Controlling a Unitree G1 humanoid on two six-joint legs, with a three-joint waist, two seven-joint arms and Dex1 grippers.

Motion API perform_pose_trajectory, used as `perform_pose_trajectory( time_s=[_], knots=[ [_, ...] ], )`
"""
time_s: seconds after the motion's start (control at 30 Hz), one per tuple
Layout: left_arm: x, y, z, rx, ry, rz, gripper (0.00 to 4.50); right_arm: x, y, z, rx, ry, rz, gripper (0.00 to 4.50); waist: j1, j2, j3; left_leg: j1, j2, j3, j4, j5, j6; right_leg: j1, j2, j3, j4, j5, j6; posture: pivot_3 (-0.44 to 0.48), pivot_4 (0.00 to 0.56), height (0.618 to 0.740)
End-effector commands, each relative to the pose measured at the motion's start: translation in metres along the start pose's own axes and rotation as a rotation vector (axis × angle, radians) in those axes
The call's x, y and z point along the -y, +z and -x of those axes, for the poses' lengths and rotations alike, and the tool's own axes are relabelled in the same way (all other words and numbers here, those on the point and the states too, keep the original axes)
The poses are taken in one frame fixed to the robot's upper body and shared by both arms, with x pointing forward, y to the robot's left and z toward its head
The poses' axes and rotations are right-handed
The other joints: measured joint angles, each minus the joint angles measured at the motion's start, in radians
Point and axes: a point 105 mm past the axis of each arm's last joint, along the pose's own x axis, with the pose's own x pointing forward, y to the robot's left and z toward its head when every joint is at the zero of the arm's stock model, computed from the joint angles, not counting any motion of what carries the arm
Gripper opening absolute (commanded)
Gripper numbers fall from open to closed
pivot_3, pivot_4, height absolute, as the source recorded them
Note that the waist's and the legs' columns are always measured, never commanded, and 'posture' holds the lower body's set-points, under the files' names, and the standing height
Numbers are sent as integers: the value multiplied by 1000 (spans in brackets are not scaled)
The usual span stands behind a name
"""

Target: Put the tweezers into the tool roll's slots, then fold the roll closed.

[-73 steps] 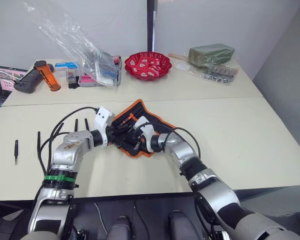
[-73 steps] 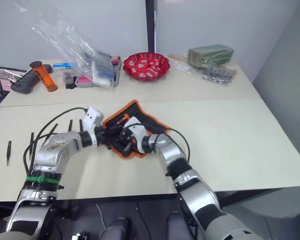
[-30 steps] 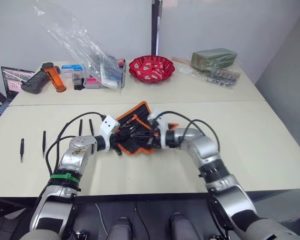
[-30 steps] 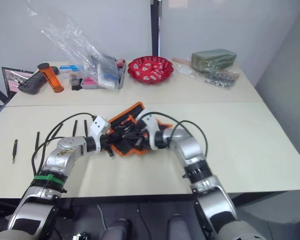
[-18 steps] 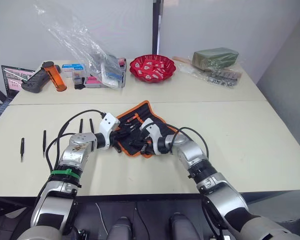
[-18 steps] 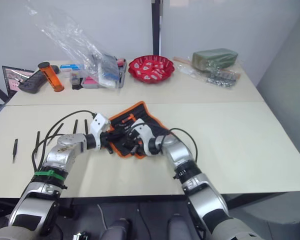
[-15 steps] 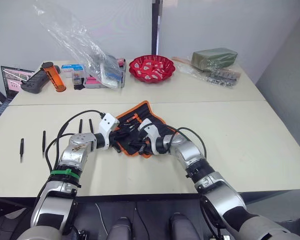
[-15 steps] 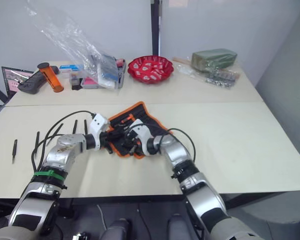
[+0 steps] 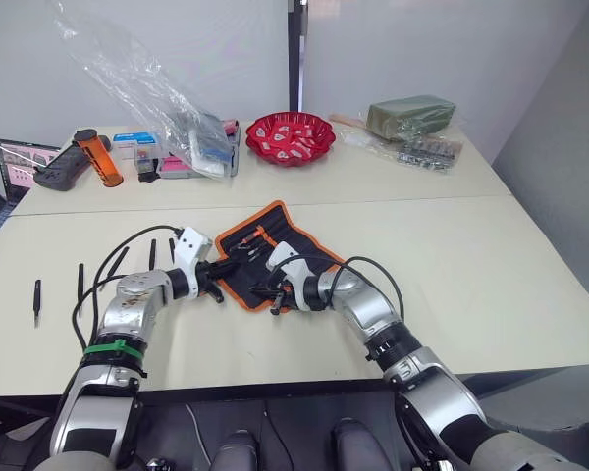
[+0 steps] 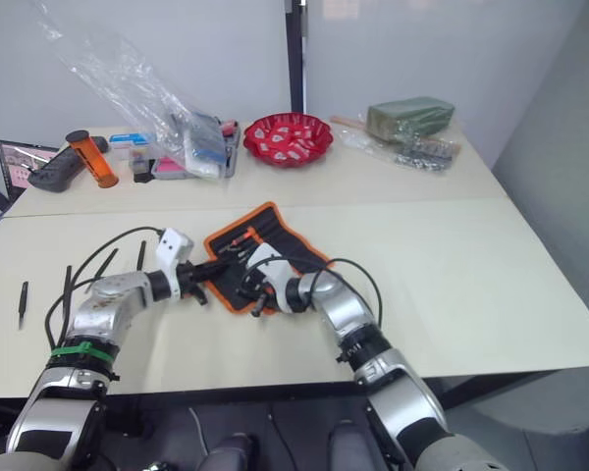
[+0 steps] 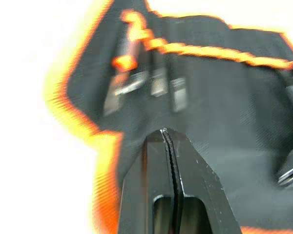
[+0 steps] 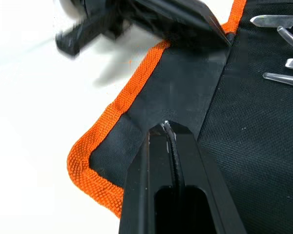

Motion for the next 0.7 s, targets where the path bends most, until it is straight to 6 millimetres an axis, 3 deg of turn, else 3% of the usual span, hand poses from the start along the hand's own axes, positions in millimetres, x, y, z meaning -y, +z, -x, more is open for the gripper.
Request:
perform_pose_trajectory(
  time_s=[0.03, 0.2, 0.3, 0.47, 0.6, 0.7],
  knots=[
    [-18, -7, 14, -16, 77, 41, 0, -16, -73, 5, -241, 37, -119, 12, 3, 0, -1, 0, 0, 0, 0, 0, 0, 0, 0, 0, 0, 0, 0, 0, 150, 740],
    [-22, -7, 19, -12, 96, 52, 0, -20, -73, 7, -236, 50, -122, 12, 15, 0, -3, 0, 0, 0, 0, -1, 0, 1, 0, 0, -2, 0, 0, 0, 150, 740],
    [-22, 1, 21, 32, 97, 41, 0, -20, -63, 6, -183, 53, -103, 12, 15, 0, -3, 0, 0, 0, 0, -1, 0, 1, 0, 0, -2, 0, 0, 0, 150, 740],
    [-17, 33, 28, 149, 73, 12, 0, -21, 3, 12, 95, 82, 21, 12, 15, -2, -1, -4, 0, 0, 0, -1, 0, -2, 0, 0, -2, 0, 0, 0, 150, 740],
    [-14, 60, 45, 224, 69, -36, 0, -17, 59, 39, 265, 83, 56, 12, 14, -3, 5, -11, 0, 0, 2, -1, 0, -7, 0, 0, -2, 3, -6, 0, 150, 740],
    [-12, 73, 60, 254, 71, -58, 0, -15, 78, 60, 304, 94, 56, 12, 14, -4, 7, -19, 0, 0, 2, 0, -2, -16, 0, 0, 0, 4, -7, 0, 150, 740]
  ],
)
